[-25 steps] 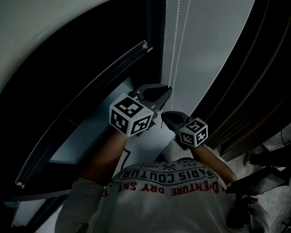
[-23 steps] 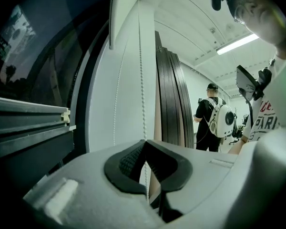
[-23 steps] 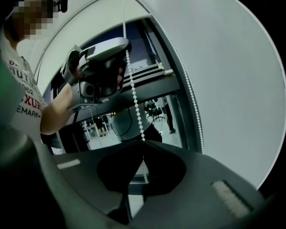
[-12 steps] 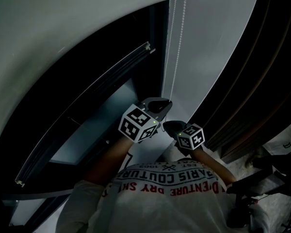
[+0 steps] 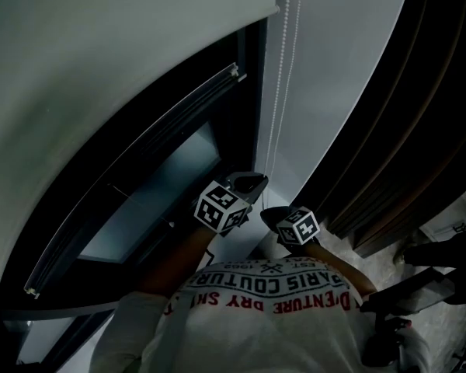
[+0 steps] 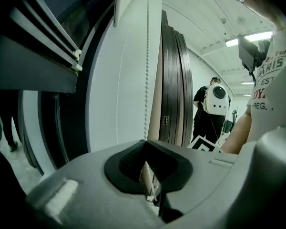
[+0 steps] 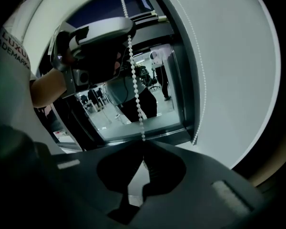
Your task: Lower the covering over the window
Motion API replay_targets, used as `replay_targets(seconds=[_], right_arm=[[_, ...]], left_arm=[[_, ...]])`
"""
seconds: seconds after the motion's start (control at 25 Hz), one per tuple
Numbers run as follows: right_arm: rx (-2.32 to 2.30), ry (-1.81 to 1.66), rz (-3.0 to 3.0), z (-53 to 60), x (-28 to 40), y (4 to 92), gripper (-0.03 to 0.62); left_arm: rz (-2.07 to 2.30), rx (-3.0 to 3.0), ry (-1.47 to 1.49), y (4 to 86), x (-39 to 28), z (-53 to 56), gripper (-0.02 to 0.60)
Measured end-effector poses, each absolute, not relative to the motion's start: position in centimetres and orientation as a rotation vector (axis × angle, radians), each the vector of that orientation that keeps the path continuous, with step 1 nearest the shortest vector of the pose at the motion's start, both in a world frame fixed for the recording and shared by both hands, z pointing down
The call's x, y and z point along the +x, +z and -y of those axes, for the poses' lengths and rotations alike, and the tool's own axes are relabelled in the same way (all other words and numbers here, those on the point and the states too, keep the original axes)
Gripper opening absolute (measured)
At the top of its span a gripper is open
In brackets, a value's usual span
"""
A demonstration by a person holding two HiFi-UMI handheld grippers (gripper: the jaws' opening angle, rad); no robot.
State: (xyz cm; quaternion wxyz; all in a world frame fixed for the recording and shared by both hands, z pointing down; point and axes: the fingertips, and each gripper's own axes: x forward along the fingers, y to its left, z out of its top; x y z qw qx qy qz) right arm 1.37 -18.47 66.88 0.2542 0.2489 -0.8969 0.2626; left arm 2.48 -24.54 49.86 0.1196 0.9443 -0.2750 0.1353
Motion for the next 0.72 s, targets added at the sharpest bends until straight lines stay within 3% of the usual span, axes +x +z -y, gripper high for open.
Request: replay_targets(seconds=[0.28, 0.36, 0.4, 0.72], right_arm=[[0.678, 0.713, 2.44, 18.3, 2.0, 67.1, 0.015], [0.69, 0.743, 2.475, 18.7, 2.6, 65.9, 0.115], [0.711, 0.747, 2.497, 19.2, 3.1, 64.9, 0.127], [0.9, 0.455, 2.838, 24.7, 5.4, 47.0, 0.097]], left_arm=[[0.786, 2.768, 0.334, 50.4, 3.3, 24.3, 0.008], [0.797, 2.766, 0.327, 50.4, 3.1, 24.4, 0.008], [0.801, 2.763, 0.323, 50.3, 3.0, 24.4, 0.008], [0.815, 2.764, 0.312, 50.5, 2.2, 24.0, 0.008]])
